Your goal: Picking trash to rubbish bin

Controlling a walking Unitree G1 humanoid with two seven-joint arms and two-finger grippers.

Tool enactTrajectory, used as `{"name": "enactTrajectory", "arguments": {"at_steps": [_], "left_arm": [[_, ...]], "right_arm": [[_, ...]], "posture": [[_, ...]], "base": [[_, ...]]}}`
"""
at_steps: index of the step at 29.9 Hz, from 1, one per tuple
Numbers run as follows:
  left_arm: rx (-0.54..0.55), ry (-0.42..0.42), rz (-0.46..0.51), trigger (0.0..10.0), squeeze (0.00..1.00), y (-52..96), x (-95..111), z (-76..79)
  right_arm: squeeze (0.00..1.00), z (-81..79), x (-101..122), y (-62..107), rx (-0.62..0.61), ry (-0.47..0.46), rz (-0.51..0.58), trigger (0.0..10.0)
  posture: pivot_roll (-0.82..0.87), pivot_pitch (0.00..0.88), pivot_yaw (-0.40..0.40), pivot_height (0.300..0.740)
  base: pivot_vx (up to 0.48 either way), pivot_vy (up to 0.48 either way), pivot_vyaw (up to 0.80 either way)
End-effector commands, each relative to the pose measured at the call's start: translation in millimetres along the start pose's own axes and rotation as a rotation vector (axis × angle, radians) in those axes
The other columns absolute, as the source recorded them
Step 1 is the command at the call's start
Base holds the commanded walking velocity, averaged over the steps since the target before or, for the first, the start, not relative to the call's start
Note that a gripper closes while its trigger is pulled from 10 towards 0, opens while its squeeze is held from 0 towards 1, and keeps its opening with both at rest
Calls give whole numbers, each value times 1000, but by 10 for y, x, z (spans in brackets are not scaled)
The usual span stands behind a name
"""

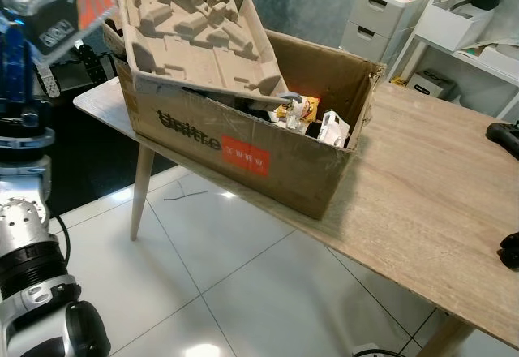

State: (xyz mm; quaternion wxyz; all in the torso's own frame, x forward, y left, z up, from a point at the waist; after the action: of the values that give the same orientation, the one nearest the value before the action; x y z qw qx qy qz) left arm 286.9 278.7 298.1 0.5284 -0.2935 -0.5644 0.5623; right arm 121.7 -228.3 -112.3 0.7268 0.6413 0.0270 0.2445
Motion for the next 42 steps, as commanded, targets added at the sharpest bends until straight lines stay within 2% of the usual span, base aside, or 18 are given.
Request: {"name": "enactTrajectory", "arguments": {"at_steps": [1,2,3,5,7,10,11,12,13,14,18,24,29,34,36,37,40,42], "left_arm": [[-54,36,-15,10000,0,-59,-26,96],[-82,83,-31,10000,0,-80,-107,145],[-82,83,-31,10000,0,-80,-107,145],[-141,218,-107,10000,0,-107,-451,255],[-147,290,-157,10000,0,-99,-707,291],[-137,304,-168,10000,0,-93,-777,282],[-113,318,-185,10000,0,-90,-889,259],[-78,298,-234,10000,0,-90,-1038,229],[-78,298,-234,10000,0,-90,-1038,229],[-38,258,-307,10000,0,-100,-1226,214],[9,252,-275,10000,0,-172,-1235,187],[71,174,-329,10000,0,-245,-1395,185],[144,-35,-422,10000,0,-309,-1562,114],[138,-130,-483,10000,0,-336,-1627,115],[130,-191,-554,10000,0,-303,-1684,104],[130,-191,-554,10000,0,-303,-1684,104],[109,-297,-670,10000,0,-232,-1793,93],[98,-321,-694,10000,0,-218,-1822,97]], "right_arm": [[0,-6,-39,3,2,-9,-11,10000],[0,-8,-35,2,2,-8,-10,10000],[0,-8,-35,2,2,-8,-10,10000],[0,-24,-17,-1,7,-6,-6,10000],[0,-46,-2,-5,13,-4,-3,10000],[0,-57,4,-7,15,-4,-2,10000],[0,-69,7,-9,16,-6,-2,10000],[0,-77,7,-10,16,-10,-3,10000],[0,-77,7,-10,16,-10,-3,10000],[0,-79,-4,-10,13,-22,-5,10000],[0,-69,-22,-7,10,-26,-7,10000],[0,10,-67,8,-4,-34,-15,10000],[0,60,-70,15,-10,-35,-14,10000],[0,58,-68,15,-10,-34,-15,10000],[0,41,-64,12,-8,-33,-16,10000],[0,41,-64,12,-8,-33,-16,10000],[0,6,-45,4,-3,-34,-15,10000],[0,-4,-37,2,-2,-34,-14,10000]], "posture": [[16,75,-39,740],[17,77,-40,740],[17,77,-40,740],[19,77,-40,740],[19,77,-40,740],[14,80,-38,740],[11,80,-36,740],[0,80,-30,740],[0,80,-30,740],[-2,80,-30,740],[-7,81,-26,740],[-13,86,-23,740],[-14,90,-21,740],[-13,92,-20,740],[-14,92,-19,740],[-14,92,-19,740],[-14,93,-19,740],[-14,94,-19,740]], "base": [[0,0,0],[0,0,0],[0,0,0],[0,0,0],[0,0,-381],[0,0,-763],[0,0,-769],[0,0,-769],[0,0,-769],[0,0,-769],[0,0,-773],[0,0,-171],[0,0,0],[0,0,0],[0,0,0],[0,0,0],[0,0,0],[0,0,0]]}}
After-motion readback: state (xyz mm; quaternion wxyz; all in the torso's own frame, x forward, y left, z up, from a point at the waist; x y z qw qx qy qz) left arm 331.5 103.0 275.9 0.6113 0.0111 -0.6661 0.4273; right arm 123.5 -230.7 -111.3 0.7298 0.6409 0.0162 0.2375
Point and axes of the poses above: a point about 5 cm out from each wrist's last joint towards the gripper, its own y axis pointing back from the gripper into the wrist, its own x axis along the axis of the wrist's last joint, z = x × y, the point moved 1 cm from there along -y, pointing out of the wrist towards the gripper, and after that the axes turned 13 degrees about y, right-handed, at the moved point
